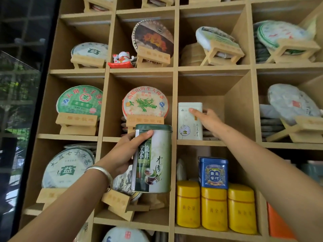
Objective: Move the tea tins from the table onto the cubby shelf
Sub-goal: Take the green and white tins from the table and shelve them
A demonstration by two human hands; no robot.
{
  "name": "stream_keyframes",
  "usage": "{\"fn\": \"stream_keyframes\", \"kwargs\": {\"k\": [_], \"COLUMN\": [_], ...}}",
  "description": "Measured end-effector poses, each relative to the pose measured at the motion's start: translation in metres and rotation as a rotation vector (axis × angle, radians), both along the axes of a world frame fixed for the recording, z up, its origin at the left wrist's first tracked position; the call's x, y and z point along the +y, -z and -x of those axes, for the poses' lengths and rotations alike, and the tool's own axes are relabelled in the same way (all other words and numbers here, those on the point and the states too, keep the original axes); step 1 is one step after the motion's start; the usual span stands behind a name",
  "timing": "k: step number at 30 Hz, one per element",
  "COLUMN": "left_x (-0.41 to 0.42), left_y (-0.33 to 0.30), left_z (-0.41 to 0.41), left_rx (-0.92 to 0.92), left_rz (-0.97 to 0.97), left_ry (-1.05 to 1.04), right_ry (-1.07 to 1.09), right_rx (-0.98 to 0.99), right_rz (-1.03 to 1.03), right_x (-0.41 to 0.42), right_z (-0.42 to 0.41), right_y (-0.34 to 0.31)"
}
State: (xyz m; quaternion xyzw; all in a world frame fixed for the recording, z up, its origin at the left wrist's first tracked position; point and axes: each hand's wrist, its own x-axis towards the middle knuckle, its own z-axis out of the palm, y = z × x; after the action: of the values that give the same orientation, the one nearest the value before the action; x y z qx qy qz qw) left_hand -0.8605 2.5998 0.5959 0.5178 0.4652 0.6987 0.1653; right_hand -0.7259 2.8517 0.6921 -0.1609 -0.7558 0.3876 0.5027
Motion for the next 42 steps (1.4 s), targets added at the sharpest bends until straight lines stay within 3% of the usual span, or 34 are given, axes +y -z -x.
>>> {"fn": "stream_keyframes", "kwargs": {"k": [8, 13, 18, 21, 27, 35, 42], "left_x": [0.002, 0.018, 0.04, 0.049, 0.064, 0.057, 0.109], "left_y": [-0.011, -0.026, -0.042, -0.049, -0.062, -0.065, -0.037], "left_z": [-0.018, -0.05, -0.087, -0.104, -0.13, -0.116, -0.105], "left_rx": [-0.004, 0.025, -0.019, -0.073, -0.029, 0.26, 0.464], "left_rz": [0.004, 0.018, -0.046, -0.07, -0.063, -0.036, 0.068], "left_ry": [0.037, 0.06, 0.033, 0.045, 0.02, -0.209, -0.274], "right_ry": [0.252, 0.013, -0.227, -0.299, -0.237, -0.171, -0.11], "right_rx": [0.273, 0.001, -0.15, -0.175, -0.068, 0.07, 0.072], "right_rz": [-0.243, -0.289, -0.079, -0.015, -0.062, -0.063, -0.084], "right_x": [-0.025, -0.053, -0.074, -0.079, -0.078, -0.041, -0.007], "right_z": [-0.051, -0.096, -0.122, -0.126, -0.131, -0.151, -0.143], "right_y": [0.012, 0.051, 0.078, 0.09, 0.082, 0.061, 0.034]}}
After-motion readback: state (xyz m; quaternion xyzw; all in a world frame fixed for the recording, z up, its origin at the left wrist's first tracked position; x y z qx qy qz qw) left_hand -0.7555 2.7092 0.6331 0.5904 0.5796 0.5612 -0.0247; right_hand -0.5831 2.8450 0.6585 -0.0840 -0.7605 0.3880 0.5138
